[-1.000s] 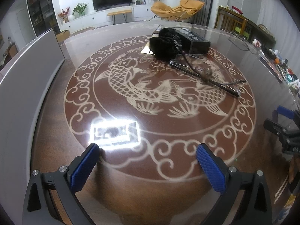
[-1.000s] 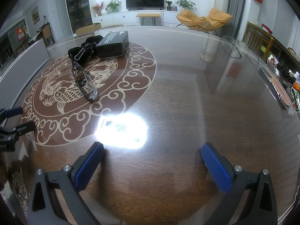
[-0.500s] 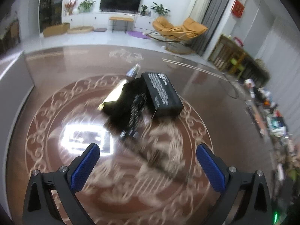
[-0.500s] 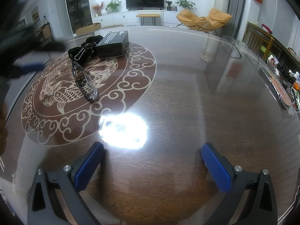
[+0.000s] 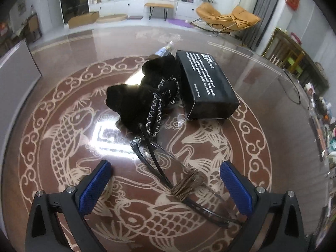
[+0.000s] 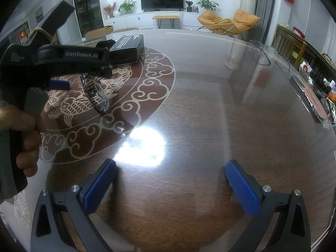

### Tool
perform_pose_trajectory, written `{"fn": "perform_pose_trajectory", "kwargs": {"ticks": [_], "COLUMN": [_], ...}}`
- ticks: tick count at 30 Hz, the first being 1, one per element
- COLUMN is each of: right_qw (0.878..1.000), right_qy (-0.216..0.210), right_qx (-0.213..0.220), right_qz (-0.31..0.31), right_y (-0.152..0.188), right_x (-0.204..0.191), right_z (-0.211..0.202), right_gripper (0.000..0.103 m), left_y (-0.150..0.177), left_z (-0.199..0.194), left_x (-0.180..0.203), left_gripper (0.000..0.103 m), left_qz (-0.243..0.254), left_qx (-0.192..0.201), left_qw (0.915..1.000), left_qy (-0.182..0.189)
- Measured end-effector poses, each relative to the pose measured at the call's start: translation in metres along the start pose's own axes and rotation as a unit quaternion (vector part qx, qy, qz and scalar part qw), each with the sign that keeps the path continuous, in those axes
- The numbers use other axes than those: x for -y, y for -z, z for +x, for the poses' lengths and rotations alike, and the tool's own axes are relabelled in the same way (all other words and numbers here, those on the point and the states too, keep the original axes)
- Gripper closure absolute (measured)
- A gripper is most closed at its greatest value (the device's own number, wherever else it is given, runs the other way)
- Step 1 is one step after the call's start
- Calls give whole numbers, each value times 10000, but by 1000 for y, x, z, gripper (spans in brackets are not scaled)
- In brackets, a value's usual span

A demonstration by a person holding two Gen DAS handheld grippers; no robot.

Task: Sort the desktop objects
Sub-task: 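Grasp the black-framed glasses by the bridge with the left tool, then grasp the black knit bag with the right tool while the left tool holds the glasses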

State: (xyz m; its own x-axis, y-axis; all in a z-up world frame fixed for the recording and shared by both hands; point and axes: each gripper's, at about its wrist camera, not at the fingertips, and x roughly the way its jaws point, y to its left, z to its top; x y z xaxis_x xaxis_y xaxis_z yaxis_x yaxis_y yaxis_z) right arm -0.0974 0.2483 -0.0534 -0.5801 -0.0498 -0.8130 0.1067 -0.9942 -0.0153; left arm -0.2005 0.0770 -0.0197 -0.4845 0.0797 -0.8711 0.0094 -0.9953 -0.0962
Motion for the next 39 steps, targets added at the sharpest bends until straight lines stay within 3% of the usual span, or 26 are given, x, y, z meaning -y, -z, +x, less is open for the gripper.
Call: {"fn": "perform_pose_trajectory", "kwargs": {"ticks": [6,9,11,13,19,27,35,36,39], "right_qw": [10000,10000,10000,10000,10000,10000,10000,9999,9963], "right_qy": [-1,0,-1,-1,-1,-2,-25,-88,-840], "right_qx": [0,-1,0,0,1,2,-5,-23,69], "right_qz": [0,-1,0,-1,-1,-1,-14,-49,174], "right_y": [0,0,0,0,0,0,-1,-3,-21], "right_x": [0,0,0,0,0,0,0,-2,-14], "right_z": [0,0,0,0,0,0,1,1,0], "right_gripper": [0,0,0,0,0,0,0,0,0], "left_y": [16,24,27,32,50,70,82,81,77], "left_z": [-2,-12,-18,-22,-40,-56,-62,-62,-61], "left_x": [8,-2,-11,-21,-76,-145,-159,-157,-154], "left_gripper": [5,33,62,73,73,73,73,73,73], "left_qz": [480,526,607,740,945,635,641,630,580], "left_qx": [86,353,428,445,510,558,766,768,781], "left_qw": [9983,9976,9970,9961,9940,9962,9948,9949,9952], "left_qy": [-309,-272,-221,-160,-212,-230,-196,-191,-122]}}
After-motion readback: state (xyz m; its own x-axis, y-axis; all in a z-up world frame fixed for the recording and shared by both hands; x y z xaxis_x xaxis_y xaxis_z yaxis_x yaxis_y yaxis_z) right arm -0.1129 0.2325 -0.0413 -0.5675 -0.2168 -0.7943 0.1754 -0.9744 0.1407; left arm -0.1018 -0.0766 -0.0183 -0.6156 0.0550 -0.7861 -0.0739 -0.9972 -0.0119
